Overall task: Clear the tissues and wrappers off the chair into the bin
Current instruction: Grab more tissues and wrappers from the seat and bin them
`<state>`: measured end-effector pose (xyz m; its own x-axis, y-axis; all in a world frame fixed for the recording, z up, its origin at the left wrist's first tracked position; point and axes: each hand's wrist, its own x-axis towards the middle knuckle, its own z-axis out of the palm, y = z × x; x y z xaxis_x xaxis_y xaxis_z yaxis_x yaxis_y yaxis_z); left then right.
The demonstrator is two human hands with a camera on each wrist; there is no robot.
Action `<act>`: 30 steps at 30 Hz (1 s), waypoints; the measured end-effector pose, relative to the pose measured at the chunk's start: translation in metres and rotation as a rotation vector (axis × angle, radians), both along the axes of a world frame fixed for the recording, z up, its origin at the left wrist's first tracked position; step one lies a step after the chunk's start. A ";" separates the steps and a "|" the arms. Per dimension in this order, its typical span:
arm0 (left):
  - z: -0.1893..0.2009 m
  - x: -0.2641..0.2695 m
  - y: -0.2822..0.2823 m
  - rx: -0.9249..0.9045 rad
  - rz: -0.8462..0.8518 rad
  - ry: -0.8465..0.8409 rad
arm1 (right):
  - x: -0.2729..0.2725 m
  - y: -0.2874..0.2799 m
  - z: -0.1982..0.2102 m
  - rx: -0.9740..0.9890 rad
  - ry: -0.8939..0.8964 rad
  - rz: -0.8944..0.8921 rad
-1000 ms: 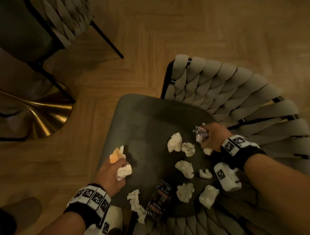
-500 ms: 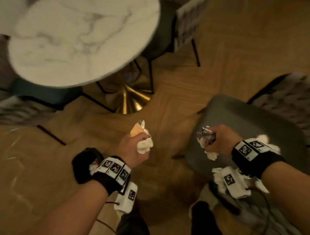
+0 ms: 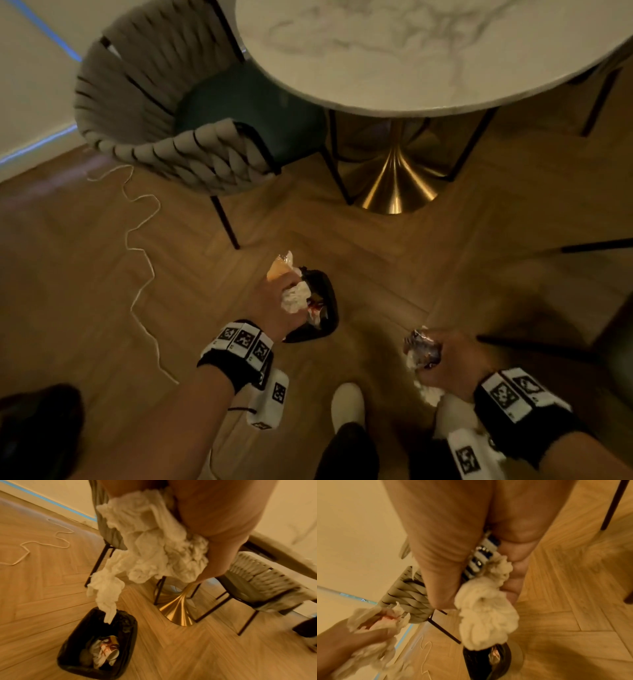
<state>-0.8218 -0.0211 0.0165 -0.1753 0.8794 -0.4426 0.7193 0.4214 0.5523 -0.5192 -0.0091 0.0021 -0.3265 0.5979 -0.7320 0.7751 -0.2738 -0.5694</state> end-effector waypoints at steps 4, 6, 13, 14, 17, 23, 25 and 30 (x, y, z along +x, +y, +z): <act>-0.070 -0.041 0.005 -0.019 0.093 -0.029 | -0.015 -0.016 -0.058 -0.057 -0.043 0.033; -0.111 -0.050 0.010 -0.019 0.125 -0.053 | -0.015 -0.017 -0.082 -0.087 -0.100 0.060; -0.264 -0.058 0.025 -0.205 0.178 -0.008 | 0.022 -0.039 -0.154 -0.214 -0.312 0.159; -0.279 -0.059 0.024 -0.263 0.147 -0.019 | 0.025 -0.042 -0.158 -0.247 -0.344 0.172; -0.309 -0.059 0.020 -0.401 0.031 0.015 | 0.030 -0.039 -0.168 -0.280 -0.403 0.179; -0.291 -0.065 -0.017 -0.329 0.137 -0.020 | -0.026 0.013 -0.142 -0.224 -0.263 0.110; -0.268 -0.065 -0.031 -0.345 0.167 -0.070 | -0.064 0.034 -0.134 -0.094 -0.145 0.103; -0.253 -0.060 -0.099 -0.511 0.105 -0.137 | -0.189 0.067 -0.166 0.222 0.041 0.186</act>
